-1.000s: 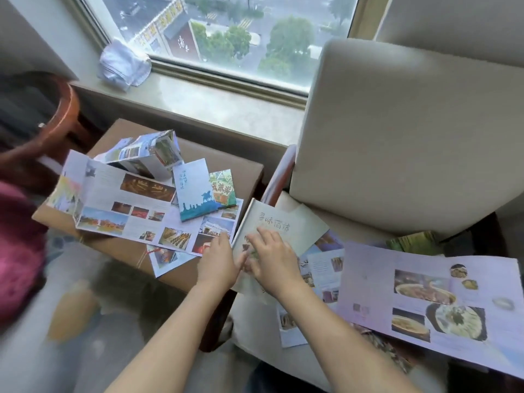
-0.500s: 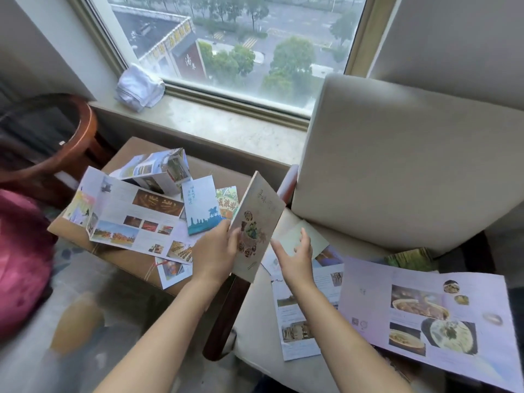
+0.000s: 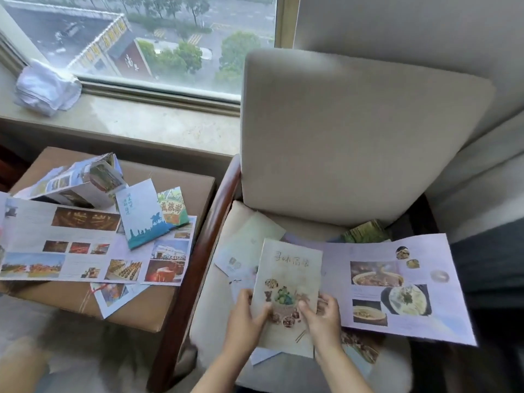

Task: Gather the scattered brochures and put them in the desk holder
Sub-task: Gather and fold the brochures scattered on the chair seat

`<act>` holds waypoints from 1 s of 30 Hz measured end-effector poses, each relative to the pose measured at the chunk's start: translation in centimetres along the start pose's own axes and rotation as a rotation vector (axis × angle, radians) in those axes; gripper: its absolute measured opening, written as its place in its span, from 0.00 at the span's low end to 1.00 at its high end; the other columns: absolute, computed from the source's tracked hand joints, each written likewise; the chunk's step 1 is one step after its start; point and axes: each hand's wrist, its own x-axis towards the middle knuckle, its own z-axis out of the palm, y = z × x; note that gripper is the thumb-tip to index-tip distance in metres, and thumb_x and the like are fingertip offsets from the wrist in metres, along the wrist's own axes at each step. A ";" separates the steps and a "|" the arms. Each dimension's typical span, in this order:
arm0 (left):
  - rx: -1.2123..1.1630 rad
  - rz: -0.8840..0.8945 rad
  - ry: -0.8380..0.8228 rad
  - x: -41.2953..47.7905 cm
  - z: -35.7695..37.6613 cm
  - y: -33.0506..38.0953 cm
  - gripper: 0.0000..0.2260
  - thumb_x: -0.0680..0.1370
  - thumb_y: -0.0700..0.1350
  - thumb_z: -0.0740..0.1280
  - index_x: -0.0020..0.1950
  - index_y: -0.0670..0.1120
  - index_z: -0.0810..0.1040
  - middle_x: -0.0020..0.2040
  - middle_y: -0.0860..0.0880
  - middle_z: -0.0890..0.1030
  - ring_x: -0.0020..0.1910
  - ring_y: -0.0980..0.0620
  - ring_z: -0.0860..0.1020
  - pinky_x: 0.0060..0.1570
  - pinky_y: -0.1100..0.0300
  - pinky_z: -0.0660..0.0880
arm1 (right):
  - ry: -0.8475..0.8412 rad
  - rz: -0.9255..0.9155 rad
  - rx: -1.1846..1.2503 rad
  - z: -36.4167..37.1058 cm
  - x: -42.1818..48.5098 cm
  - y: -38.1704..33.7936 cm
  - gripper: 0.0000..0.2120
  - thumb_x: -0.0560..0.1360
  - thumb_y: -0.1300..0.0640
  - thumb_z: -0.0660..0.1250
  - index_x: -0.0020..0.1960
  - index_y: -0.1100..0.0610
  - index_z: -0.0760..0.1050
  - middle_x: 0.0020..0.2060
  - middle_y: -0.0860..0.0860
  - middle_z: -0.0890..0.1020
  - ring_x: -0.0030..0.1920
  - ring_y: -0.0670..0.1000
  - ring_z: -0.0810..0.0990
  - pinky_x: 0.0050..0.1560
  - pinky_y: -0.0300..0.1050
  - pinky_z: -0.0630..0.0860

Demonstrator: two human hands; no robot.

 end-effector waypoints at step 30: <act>0.549 -0.135 0.379 4.5 2.3 -9.8 0.26 0.71 0.46 0.73 0.66 0.45 0.70 0.63 0.43 0.71 0.64 0.41 0.67 0.56 0.43 0.71 | 0.169 -0.188 -0.496 3.9 4.5 8.0 0.07 0.73 0.50 0.70 0.41 0.51 0.73 0.34 0.44 0.78 0.34 0.46 0.77 0.31 0.36 0.69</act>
